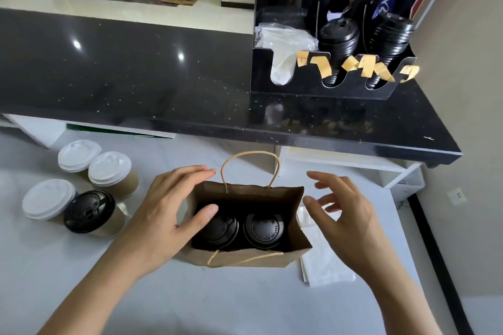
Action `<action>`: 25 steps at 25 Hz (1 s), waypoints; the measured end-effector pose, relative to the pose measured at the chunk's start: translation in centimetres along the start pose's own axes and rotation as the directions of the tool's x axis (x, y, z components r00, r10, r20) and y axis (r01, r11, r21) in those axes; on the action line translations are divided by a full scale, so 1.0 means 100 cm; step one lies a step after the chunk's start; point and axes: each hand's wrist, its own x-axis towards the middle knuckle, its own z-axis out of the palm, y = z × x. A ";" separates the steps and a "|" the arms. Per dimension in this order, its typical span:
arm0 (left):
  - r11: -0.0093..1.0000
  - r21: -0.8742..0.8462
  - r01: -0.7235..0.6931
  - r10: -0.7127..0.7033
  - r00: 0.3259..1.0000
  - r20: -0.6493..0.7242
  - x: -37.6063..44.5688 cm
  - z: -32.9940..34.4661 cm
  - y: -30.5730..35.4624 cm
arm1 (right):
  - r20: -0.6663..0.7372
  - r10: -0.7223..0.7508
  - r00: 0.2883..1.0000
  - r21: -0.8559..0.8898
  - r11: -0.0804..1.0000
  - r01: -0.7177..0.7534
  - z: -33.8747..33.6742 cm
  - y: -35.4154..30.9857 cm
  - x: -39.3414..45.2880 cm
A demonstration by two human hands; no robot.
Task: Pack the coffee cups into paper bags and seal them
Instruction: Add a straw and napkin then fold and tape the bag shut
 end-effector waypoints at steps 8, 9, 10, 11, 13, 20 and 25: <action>0.993 -0.027 -0.112 0.112 0.994 -0.020 0.061 -0.022 0.037 | -0.083 -0.100 0.991 -0.085 0.992 0.093 -0.042 -0.024 0.051; 0.991 -0.035 -0.129 0.129 0.991 -0.021 0.071 -0.026 0.043 | -0.089 -0.117 0.989 -0.090 0.990 0.109 -0.045 -0.028 0.058; 0.988 -0.038 -0.151 0.150 0.988 -0.027 0.082 -0.030 0.049 | -0.098 -0.138 0.986 -0.100 0.987 0.128 -0.049 -0.033 0.067; 0.984 -0.038 -0.172 0.171 0.985 -0.031 0.091 -0.033 0.055 | -0.102 -0.157 0.982 -0.110 0.983 0.145 -0.052 -0.038 0.074; 0.976 -0.032 -0.217 0.216 0.976 -0.037 0.110 -0.041 0.067 | -0.104 -0.201 0.974 -0.117 0.975 0.189 -0.059 -0.050 0.091; 0.939 0.022 -0.342 0.343 0.935 -0.095 0.184 -0.064 0.100 | -0.150 -0.283 0.947 -0.038 0.959 0.280 -0.083 -0.081 0.163; 0.941 -0.060 -0.333 0.310 0.920 -0.240 0.241 -0.072 0.122 | -0.249 -0.232 0.940 0.048 0.967 0.251 -0.091 -0.094 0.229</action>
